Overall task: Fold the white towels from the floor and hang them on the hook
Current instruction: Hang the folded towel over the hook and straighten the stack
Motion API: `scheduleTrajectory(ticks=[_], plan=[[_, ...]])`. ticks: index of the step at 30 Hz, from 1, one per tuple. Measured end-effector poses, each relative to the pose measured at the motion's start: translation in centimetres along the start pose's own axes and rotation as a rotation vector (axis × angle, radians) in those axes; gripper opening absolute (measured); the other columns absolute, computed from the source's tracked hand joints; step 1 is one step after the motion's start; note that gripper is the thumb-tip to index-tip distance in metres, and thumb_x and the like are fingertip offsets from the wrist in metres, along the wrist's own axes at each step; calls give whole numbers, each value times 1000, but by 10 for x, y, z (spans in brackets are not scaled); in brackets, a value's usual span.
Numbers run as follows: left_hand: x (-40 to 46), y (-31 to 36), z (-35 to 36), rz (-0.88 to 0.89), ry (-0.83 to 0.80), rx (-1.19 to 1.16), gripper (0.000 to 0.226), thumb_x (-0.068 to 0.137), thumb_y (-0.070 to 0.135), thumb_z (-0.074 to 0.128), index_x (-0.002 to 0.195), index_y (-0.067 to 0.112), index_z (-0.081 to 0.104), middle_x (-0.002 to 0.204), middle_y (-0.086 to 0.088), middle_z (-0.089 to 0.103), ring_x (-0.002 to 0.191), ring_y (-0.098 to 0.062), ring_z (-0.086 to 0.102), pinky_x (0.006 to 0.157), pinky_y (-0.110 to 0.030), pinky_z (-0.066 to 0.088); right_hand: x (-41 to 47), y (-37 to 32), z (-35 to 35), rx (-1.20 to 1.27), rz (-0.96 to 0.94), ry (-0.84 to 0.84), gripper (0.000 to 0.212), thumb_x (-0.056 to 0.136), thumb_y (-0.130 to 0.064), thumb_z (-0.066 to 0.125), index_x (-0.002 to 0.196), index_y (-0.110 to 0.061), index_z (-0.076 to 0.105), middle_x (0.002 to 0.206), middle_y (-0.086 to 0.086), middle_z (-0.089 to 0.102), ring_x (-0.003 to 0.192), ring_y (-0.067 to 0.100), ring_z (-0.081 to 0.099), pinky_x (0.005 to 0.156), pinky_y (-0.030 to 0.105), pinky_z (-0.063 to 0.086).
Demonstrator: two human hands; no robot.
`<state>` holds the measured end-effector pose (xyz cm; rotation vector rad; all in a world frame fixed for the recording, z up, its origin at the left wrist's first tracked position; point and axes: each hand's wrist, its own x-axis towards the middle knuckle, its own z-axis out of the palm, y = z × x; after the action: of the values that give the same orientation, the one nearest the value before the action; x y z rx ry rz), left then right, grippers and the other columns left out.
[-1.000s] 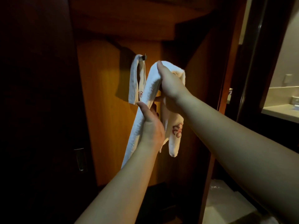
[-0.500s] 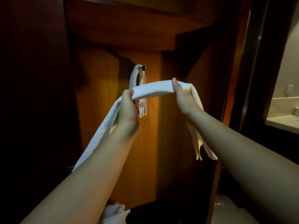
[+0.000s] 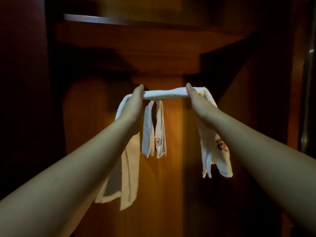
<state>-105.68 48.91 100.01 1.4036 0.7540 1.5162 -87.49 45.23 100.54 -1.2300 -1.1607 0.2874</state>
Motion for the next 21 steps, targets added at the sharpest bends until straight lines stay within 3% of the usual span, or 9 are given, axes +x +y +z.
scheduleTrajectory(ticks=[5,8,10,12,16,17,19,20,21], plan=[[81,3,17,93,-17,107,48,97,64,43,106,21,63,100,-2,71,89,-7,69,69,-20,45,89,5,25,-7,-39,-61,80,89,-79,42,145,-22,44,132,5,57,117,22,57,95,34,43],[121,-7,20,99,1,167,42,100,62,41,95,24,60,87,6,73,68,7,68,56,-10,45,131,17,42,-11,-35,-74,80,88,-79,42,143,-20,46,127,5,57,108,18,54,87,31,38],[140,-17,21,104,-4,213,51,99,62,41,112,18,62,112,-2,73,98,-4,70,83,-18,51,154,30,53,-5,2,-94,81,88,-78,43,145,-21,43,122,2,54,104,16,51,86,30,36],[156,-26,20,79,19,231,70,98,65,40,139,9,52,142,-14,55,131,-21,53,115,-38,35,170,44,65,10,52,-142,83,88,-77,44,149,-21,40,130,5,54,109,17,51,88,29,35],[168,-48,18,81,49,191,68,101,58,40,145,7,46,147,-16,51,136,-25,48,120,-42,29,184,71,82,86,139,-221,72,93,-69,47,147,-21,39,128,6,53,99,11,48,81,22,35],[169,-55,16,96,76,187,66,101,57,41,145,8,45,148,-16,49,137,-25,47,120,-42,29,188,79,84,95,155,-213,62,94,-67,49,136,-23,43,104,-4,47,91,5,57,71,15,37],[170,-66,14,114,101,192,68,101,58,41,148,9,43,151,-16,46,140,-25,44,122,-44,27,190,88,84,91,159,-158,40,96,-59,54,114,-24,45,108,-1,58,68,-17,60,41,4,35],[172,-70,13,106,92,192,70,100,60,39,149,10,42,153,-16,44,142,-25,42,122,-46,25,189,88,82,93,160,-150,35,97,-55,54,115,-25,47,87,-5,58,56,-19,56,33,3,30],[173,-73,14,90,77,188,74,99,63,37,151,11,40,155,-16,41,144,-26,39,123,-47,23,190,89,80,86,164,-151,38,99,-52,52,122,-22,51,95,-1,63,65,-17,60,32,4,31]])
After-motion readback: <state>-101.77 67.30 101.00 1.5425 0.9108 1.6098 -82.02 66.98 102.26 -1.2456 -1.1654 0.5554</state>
